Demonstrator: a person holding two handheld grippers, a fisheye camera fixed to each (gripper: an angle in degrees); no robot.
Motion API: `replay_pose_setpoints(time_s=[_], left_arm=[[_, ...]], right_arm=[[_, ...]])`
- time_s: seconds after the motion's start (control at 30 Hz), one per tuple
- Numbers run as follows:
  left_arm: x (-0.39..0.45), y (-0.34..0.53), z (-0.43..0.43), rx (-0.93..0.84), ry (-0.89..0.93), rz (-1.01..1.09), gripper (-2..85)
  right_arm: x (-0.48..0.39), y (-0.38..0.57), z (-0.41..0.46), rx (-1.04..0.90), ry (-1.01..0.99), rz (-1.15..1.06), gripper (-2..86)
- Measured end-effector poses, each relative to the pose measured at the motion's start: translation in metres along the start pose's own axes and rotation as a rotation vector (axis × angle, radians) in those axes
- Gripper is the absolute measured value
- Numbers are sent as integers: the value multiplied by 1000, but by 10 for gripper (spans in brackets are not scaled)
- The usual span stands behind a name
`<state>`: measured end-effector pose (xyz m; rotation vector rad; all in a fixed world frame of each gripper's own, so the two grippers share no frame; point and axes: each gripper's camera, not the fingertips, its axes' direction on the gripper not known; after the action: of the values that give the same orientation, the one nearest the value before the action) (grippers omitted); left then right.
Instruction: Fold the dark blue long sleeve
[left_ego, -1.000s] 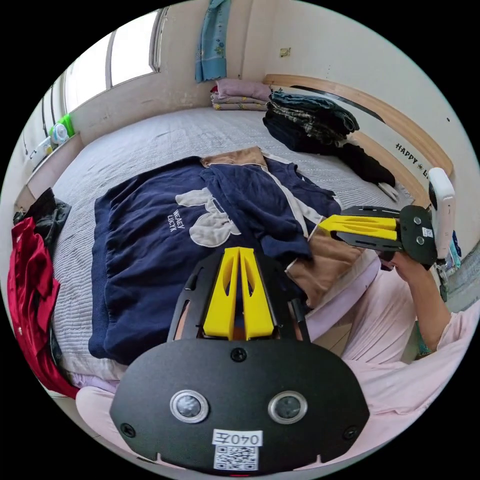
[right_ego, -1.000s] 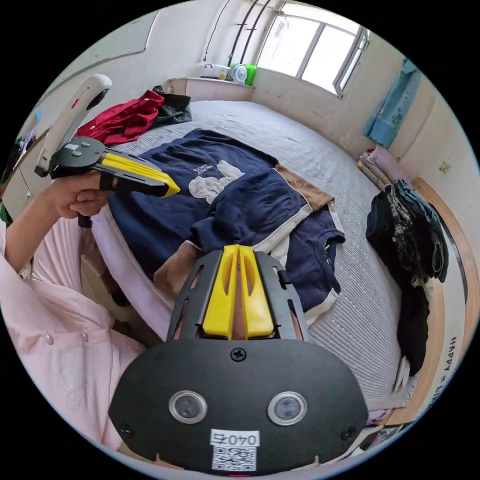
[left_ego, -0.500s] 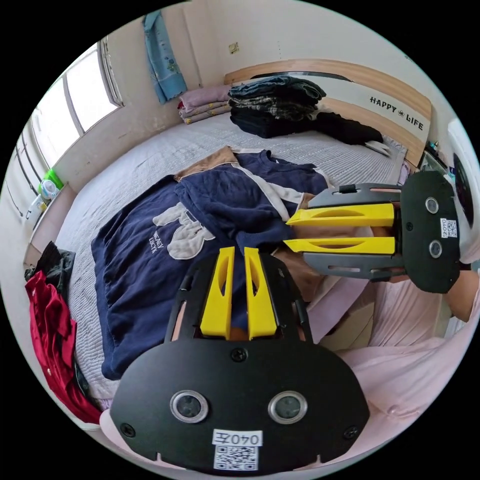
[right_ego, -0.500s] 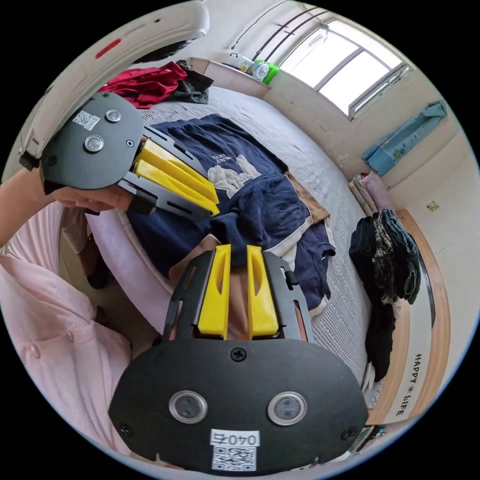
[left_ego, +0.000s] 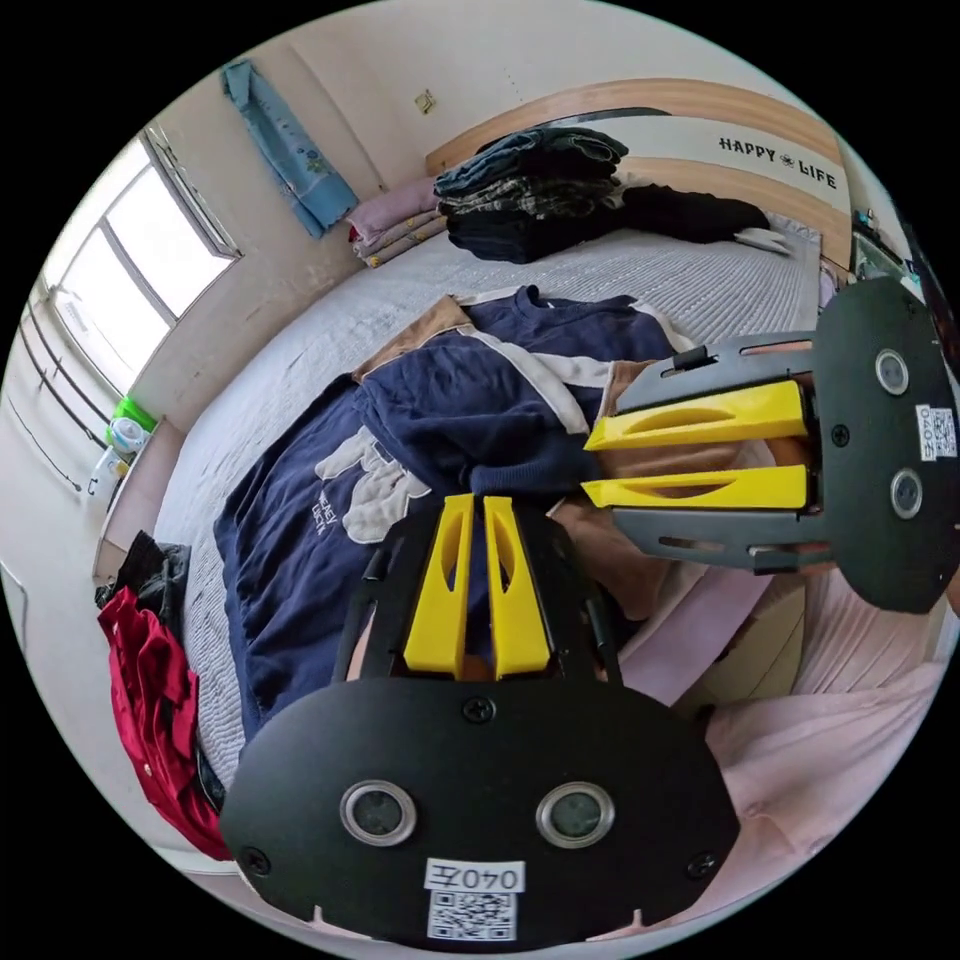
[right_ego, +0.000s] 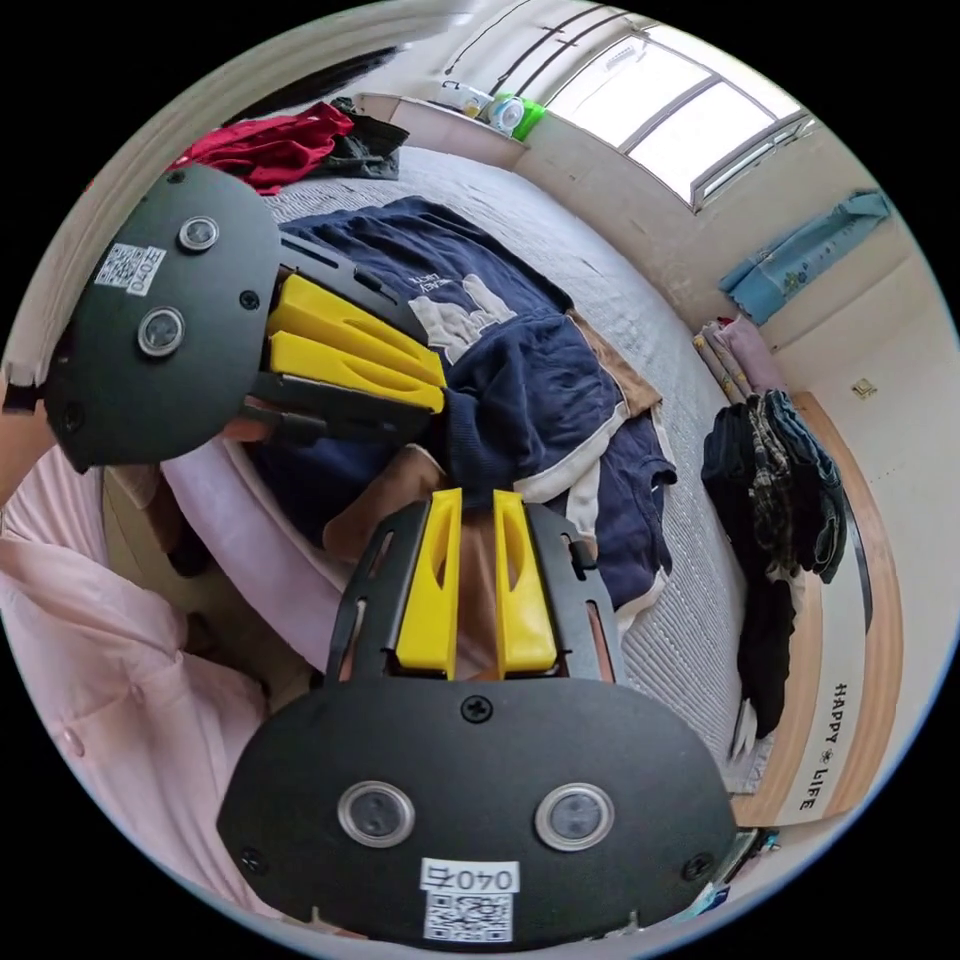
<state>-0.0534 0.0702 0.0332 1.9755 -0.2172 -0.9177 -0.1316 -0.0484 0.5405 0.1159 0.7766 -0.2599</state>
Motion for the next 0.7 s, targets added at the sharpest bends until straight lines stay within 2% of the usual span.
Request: replay_pose_setpoints(time_s=[0.07, 0.17, 0.27, 0.37, 0.43, 0.57, 0.7], left_arm=[[1, -3, -12, 40, -87, 17, -8], [-11, -3, -54, 142, -181, 5, -9], [-18, 8, -77, 175, -129, 5, -10], [-12, 23, -64, 117, -70, -25, -10], [-9, 29, -52, 75, -47, -52, -9], [-7, 30, -54, 98, -34, -66, -9], [-14, 25, -61, 118, -17, -59, -10]], right_arm=[[1, 2, -8, 33, 81, 26, 0], [7, 8, -36, 107, 155, 24, -7], [9, 12, -50, 146, 48, 52, -8], [-1, 17, -45, 189, -5, 80, -3], [-10, 17, -40, 200, 3, 85, 10], [-31, 14, -33, 215, -13, 84, 69], [-47, 4, -25, 216, 27, 107, 79]])
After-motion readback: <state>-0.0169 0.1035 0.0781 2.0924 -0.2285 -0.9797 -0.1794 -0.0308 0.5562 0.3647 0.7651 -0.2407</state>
